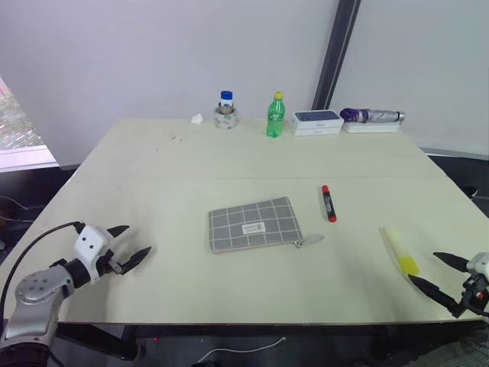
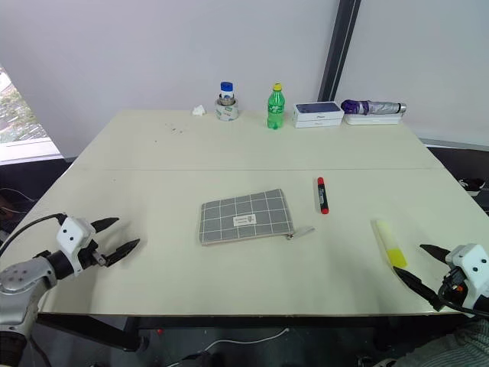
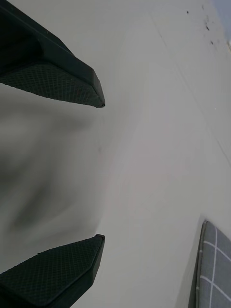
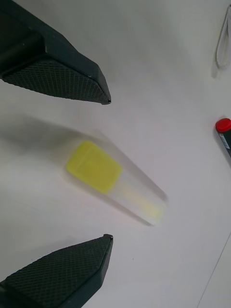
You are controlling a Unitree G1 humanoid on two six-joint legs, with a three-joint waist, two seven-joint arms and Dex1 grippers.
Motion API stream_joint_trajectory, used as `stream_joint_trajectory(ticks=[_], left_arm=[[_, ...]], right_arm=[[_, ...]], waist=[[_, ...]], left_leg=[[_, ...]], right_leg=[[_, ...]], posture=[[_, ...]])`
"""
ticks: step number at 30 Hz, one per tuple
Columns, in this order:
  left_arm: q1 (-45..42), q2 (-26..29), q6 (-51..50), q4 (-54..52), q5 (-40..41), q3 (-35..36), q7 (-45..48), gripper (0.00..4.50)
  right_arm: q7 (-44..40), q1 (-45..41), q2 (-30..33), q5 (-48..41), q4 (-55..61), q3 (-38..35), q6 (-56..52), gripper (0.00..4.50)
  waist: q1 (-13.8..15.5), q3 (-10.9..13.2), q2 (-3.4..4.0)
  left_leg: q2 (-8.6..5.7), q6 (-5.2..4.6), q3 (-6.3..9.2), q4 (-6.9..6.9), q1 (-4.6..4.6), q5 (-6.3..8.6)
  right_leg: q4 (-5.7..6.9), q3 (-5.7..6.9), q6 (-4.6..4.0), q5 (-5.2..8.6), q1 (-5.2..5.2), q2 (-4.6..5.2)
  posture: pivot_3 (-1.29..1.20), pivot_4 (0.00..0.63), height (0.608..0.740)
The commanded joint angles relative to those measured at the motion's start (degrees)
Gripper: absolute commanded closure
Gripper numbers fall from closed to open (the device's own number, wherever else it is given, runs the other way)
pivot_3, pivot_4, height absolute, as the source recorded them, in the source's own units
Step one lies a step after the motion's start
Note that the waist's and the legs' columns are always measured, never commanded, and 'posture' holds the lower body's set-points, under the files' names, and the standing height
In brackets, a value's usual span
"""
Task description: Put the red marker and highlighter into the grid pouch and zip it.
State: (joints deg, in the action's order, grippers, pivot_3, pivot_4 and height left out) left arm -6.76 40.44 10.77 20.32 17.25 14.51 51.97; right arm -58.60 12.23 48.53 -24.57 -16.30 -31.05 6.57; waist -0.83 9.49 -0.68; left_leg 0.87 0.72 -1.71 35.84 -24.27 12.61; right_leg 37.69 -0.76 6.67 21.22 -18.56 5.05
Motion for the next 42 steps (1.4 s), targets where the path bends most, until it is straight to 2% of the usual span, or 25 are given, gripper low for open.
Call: stream_joint_trajectory(ticks=[1,5,15,25,31,34,35,36,40,41,42], left_arm=[[0.3,-0.2,3.0,0.0,0.9,2.2,-0.2,0.04],[-0.8,0.2,1.1,0.7,0.1,2.0,-2.4,0.04],[-0.9,1.0,4.8,1.4,0.9,2.1,1.8,0.04],[-3.3,1.0,6.0,1.7,-0.3,2.1,0.8,0.04],[-7.1,1.2,9.6,4.7,-3.3,0.4,-0.3,0.04],[-9.2,0.7,14.2,5.9,-6.6,-1.8,-0.8,0.00],[-10.4,0.5,16.7,6.7,-8.2,-2.9,-1.1,0.00],[-11.8,0.2,18.6,7.8,-9.5,-3.9,-1.4,0.00],[-18.3,-0.1,27.8,14.3,-14.9,-9.3,-1.1,0.00],[-20.1,-0.2,30.2,16.4,-16.4,-10.7,-1.0,0.00],[-22.0,-0.2,33.0,18.8,-18.5,-12.3,-1.4,0.00]], right_arm=[[0.9,-0.6,1.3,0.0,1.1,-2.5,0.3,0.00],[2.4,-1.0,1.0,0.3,5.1,-1.7,-1.8,0.00],[4.6,-0.8,-0.1,1.6,9.6,-1.0,-2.9,0.00],[5.5,-3.6,-0.1,1.7,8.9,-0.4,-4.5,0.00],[6.3,-8.6,-0.7,1.2,10.1,2.8,-6.3,0.00],[8.6,-13.5,-2.2,2.4,11.3,6.3,-7.3,0.89],[9.7,-15.8,-3.2,3.4,11.8,8.3,-7.4,1.47],[10.7,-18.1,-4.1,4.6,11.9,10.3,-7.6,1.84],[14.1,-26.2,-8.7,9.3,11.9,17.8,-5.7,4.02],[15.0,-28.1,-9.6,11.5,10.9,19.9,-4.7,4.44],[16.3,-29.9,-10.5,14.3,9.4,22.2,-4.1,4.48]], waist=[[0.0,0.0,0.00],[0.0,0.0,0.02],[0.0,0.0,0.01],[0.1,0.0,0.01],[0.0,0.0,0.01],[0.0,0.0,0.01],[-0.1,0.0,0.00],[-0.1,0.0,0.01],[0.1,0.0,0.00],[0.2,0.0,0.00],[0.2,0.0,0.00]], left_leg=[[0.00,0.00,0.00,-0.01,0.00,0.00],[0.00,0.00,0.00,-0.07,0.00,0.00],[-0.02,-0.01,-0.02,-0.15,-0.02,-0.01],[-0.03,-0.02,-0.02,-0.14,-0.02,-0.01],[-0.03,-0.02,-0.02,-0.09,0.00,-0.02],[-0.03,-0.02,-0.02,-0.09,-0.01,-0.02],[-0.03,-0.02,-0.02,-0.09,0.00,-0.02],[-0.02,-0.02,-0.02,-0.07,0.00,-0.03],[0.01,0.00,-0.02,0.16,-0.07,-0.04],[0.01,0.00,-0.02,0.17,-0.10,-0.04],[-0.01,0.00,-0.03,0.21,-0.11,-0.04]], right_leg=[[-0.01,0.00,0.00,0.00,0.00,0.00],[-0.05,0.00,-0.01,-0.01,-0.02,0.00],[-0.14,0.02,0.01,-0.02,-0.01,0.00],[-0.14,0.05,0.03,-0.02,0.01,-0.03],[-0.08,0.06,0.04,-0.03,0.02,-0.09],[-0.08,0.07,0.05,-0.04,0.01,-0.12],[-0.06,0.07,0.05,-0.04,0.01,-0.13],[-0.04,0.10,0.05,-0.04,0.00,-0.17],[0.28,0.09,0.06,-0.03,-0.14,-0.38],[0.30,0.09,0.06,-0.03,-0.15,-0.37],[0.33,0.09,0.06,-0.03,-0.17,-0.37]], posture=[[0.00,0.150,0.740],[0.00,0.150,0.740],[0.00,0.150,0.740],[0.00,0.150,0.740],[0.00,0.150,0.740],[0.00,0.150,0.740],[0.00,0.150,0.740],[0.00,0.150,0.740],[0.00,0.150,0.740],[0.00,0.150,0.740],[0.00,0.150,0.740]])
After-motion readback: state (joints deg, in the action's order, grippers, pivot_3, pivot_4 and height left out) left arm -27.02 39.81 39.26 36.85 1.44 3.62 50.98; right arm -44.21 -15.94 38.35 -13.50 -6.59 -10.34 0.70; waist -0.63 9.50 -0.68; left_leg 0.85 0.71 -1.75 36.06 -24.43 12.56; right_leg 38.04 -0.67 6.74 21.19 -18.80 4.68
